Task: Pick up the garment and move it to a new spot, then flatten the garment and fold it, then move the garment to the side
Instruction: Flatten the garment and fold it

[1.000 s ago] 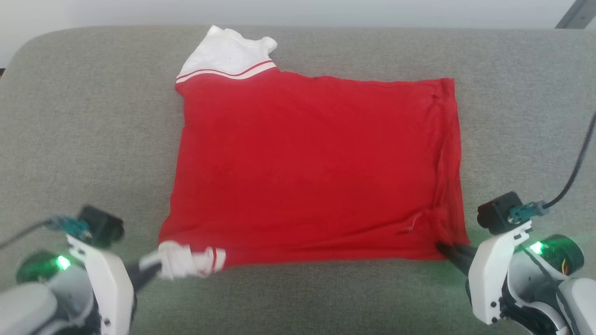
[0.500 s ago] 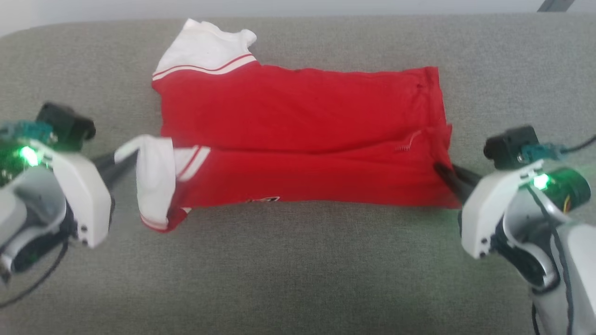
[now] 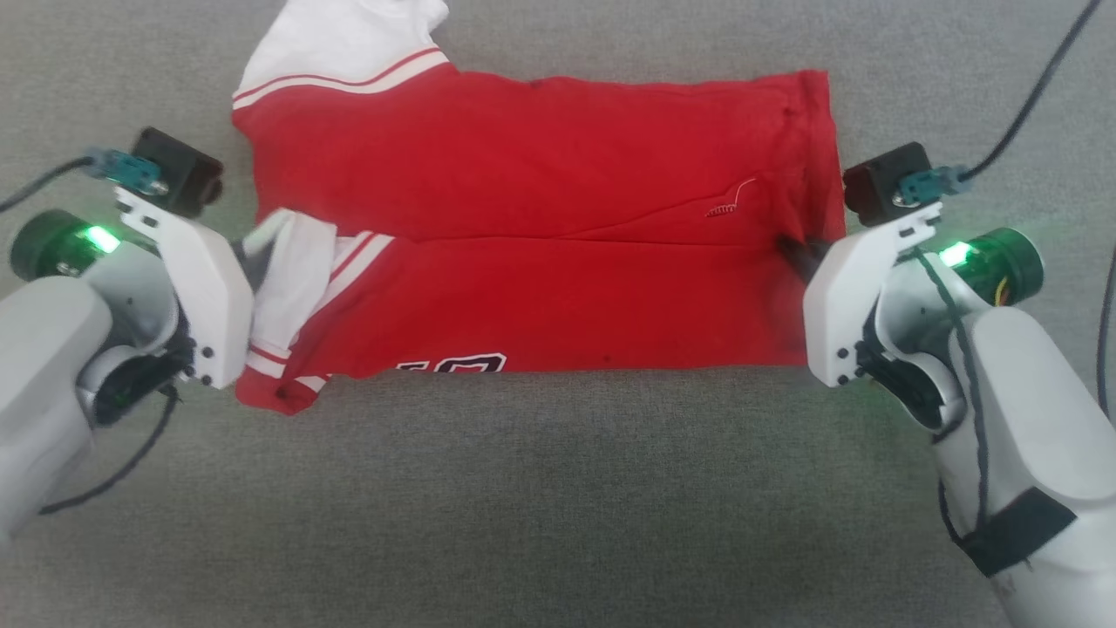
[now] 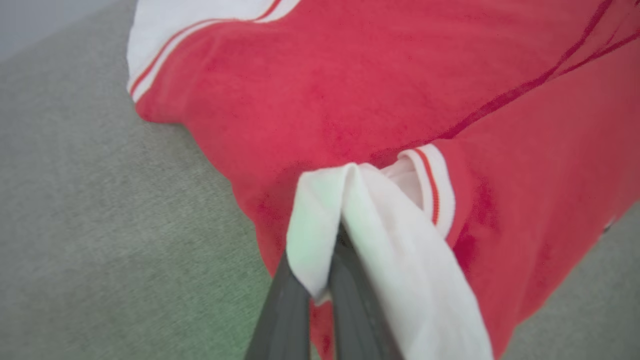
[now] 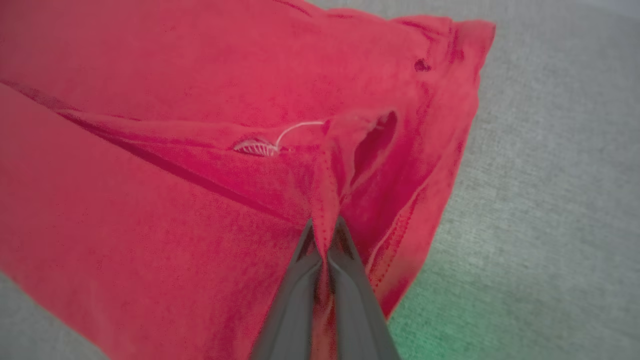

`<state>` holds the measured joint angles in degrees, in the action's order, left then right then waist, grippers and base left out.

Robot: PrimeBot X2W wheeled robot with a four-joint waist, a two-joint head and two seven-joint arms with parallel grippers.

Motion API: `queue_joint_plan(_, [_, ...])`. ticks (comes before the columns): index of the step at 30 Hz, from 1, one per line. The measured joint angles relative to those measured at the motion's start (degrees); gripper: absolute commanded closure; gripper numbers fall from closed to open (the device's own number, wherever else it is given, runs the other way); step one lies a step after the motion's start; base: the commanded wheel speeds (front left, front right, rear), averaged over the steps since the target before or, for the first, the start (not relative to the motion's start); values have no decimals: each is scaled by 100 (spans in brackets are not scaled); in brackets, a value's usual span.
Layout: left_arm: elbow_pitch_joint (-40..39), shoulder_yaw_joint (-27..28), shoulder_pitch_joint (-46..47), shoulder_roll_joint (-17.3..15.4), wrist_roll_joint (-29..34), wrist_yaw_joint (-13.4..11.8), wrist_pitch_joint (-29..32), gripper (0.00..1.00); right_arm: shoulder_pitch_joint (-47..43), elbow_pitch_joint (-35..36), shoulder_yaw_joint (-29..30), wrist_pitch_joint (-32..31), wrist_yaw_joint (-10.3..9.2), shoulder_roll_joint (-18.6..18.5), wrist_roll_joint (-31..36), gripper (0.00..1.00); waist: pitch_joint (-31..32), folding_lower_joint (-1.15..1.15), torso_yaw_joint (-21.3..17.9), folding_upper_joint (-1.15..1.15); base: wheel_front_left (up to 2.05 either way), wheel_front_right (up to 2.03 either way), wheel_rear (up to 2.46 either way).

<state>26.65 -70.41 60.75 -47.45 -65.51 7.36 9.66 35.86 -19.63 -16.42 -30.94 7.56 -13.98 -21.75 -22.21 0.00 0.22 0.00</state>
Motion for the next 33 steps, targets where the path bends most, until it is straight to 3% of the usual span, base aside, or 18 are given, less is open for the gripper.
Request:
queue_joint_plan(4, [115,-155,5,81,-328,4,229,100,227,-363,-98,-3,0,108,8,100,-91,0,-36,0,0,0,0])
queue_joint_plan(5, [135,-163,5,81,-463,4,267,100,281,-431,-99,-3,1,127,7,89,-102,0,-40,0,0,0,0])
queue_joint_plan(6, [160,-170,10,76,-619,5,304,87,326,-483,-108,-2,1,146,5,60,-109,0,-43,0,0,0,0])
queue_joint_plan(7, [170,-182,26,64,-672,5,349,52,353,-524,-121,-1,0,149,3,0,-108,0,-42,0,0,0,0])
queue_joint_plan(8, [168,-190,47,49,-748,5,378,12,368,-552,-137,2,0,147,0,0,-100,0,-40,0,0,0,0])
queue_joint_plan(9, [168,-194,74,31,-903,5,379,0,382,-576,-135,5,0,145,-3,0,-88,0,-35,0,0,0,0])
queue_joint_plan(20, [-151,-231,261,-438,-1270,5,502,0,127,53,369,669,-1,116,188,0,127,0,75,0,0,0,0])
queue_joint_plan(26, [-568,-230,260,-694,-1367,-4,546,0,-291,646,948,1270,-1,408,641,0,245,0,85,0,0,0,0])
queue_joint_plan(33, [-1371,-243,-81,-1005,-1574,-407,738,0,-855,1374,1549,1934,-2,800,1321,0,343,0,21,0,0,0,0])
